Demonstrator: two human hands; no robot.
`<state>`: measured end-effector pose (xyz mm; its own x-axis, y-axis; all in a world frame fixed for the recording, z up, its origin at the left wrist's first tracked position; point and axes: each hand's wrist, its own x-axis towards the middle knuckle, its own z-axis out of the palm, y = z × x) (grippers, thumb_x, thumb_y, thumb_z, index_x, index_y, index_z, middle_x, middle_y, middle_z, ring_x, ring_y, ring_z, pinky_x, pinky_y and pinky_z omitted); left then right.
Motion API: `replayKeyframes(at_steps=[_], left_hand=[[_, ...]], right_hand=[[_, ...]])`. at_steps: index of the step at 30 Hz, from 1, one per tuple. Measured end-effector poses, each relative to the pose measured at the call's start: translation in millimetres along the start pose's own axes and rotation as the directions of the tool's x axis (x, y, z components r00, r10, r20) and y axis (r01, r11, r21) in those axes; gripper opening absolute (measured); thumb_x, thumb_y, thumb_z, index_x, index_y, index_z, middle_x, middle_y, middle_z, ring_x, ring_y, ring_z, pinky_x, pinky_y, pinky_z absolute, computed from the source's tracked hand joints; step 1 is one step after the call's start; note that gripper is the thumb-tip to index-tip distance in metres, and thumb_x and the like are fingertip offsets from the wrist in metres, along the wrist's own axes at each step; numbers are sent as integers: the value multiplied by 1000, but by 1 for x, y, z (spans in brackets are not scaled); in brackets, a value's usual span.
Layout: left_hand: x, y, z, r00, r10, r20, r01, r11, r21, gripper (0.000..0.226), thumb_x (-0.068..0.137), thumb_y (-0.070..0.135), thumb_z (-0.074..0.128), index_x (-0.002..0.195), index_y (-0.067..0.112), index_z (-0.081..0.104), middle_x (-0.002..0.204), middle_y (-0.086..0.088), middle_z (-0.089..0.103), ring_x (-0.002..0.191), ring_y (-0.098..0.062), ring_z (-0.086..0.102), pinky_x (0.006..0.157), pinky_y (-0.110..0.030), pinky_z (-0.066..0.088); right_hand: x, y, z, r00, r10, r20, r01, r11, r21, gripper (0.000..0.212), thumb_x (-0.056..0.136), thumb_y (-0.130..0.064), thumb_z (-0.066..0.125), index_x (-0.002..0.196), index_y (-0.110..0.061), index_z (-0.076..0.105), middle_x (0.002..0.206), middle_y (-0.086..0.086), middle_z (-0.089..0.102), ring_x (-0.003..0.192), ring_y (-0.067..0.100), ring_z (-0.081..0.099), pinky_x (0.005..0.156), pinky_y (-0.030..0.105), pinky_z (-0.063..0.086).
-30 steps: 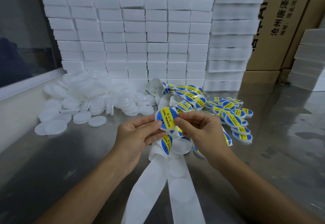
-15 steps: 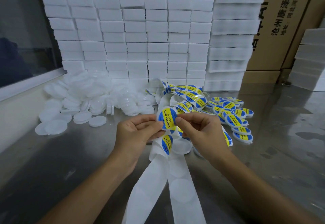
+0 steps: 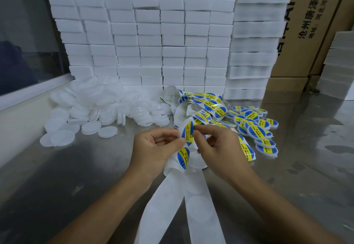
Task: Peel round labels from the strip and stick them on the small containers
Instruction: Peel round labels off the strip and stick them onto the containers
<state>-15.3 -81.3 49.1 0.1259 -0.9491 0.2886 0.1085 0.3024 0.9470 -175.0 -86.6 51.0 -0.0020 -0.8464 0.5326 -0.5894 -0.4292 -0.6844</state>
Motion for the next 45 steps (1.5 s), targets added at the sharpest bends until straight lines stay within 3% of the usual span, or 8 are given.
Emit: replayKeyframes(at_steps=[4,6,9,15,24,30,37,45], left_hand=[[-1,2,1,1000,-14,18,15,999,-50,19,66,0,82,70,17,77,80,-11,76,74,-23,74,67,-27,59],[-3,6,2,998,-41,54,49,989,-142,16,57,10,83,70,17,77,83,-14,75,75,-26,74,67,-29,59],[-2,8,2,990,-102,94,126,944,-304,21,51,13,80,72,14,76,88,-17,75,74,-27,74,65,-27,58],[1,7,0,968,-185,167,235,903,-361,40,78,8,63,118,7,61,101,-19,73,88,-27,73,69,-27,58],[-2,6,-1,940,-157,304,262,902,-344,42,76,9,61,118,15,63,106,-19,72,98,-31,71,73,-29,58],[-1,5,-1,950,-126,286,211,933,-292,31,84,1,58,109,17,67,99,-18,74,93,-30,72,70,-28,58],[-2,4,2,956,-99,275,174,949,-263,38,69,10,67,107,14,67,95,-17,75,88,-30,73,67,-28,58],[-3,4,0,964,-71,255,129,968,-217,34,75,3,65,107,15,68,93,-16,75,87,-28,74,68,-27,58]], right_hand=[[-3,-3,1,998,-52,32,56,986,-155,27,93,-36,55,116,-28,66,83,-23,69,70,10,62,68,33,50],[-4,-2,2,994,-86,64,96,981,-168,19,93,-37,53,105,-27,63,86,-18,69,61,10,60,64,32,45],[-3,-3,0,997,-60,55,61,998,-13,22,94,-35,58,113,-26,65,84,-18,65,60,8,66,66,35,52],[-5,-5,1,999,-20,-32,25,986,167,39,92,-24,65,130,-24,57,87,-16,63,60,13,67,62,27,53],[-6,-4,3,997,-35,-71,49,977,208,61,73,-40,81,128,-29,57,88,-14,63,56,8,61,60,23,53],[2,-3,0,998,23,-56,6,884,468,34,77,-22,81,105,-18,62,71,12,66,53,15,63,55,25,52],[3,-1,-1,996,26,-81,17,872,490,11,96,-9,58,99,-16,67,67,11,70,50,18,62,57,40,56],[-1,3,4,997,54,-58,-32,941,337,59,56,-55,80,104,-23,64,90,-11,70,64,4,60,58,16,48]])
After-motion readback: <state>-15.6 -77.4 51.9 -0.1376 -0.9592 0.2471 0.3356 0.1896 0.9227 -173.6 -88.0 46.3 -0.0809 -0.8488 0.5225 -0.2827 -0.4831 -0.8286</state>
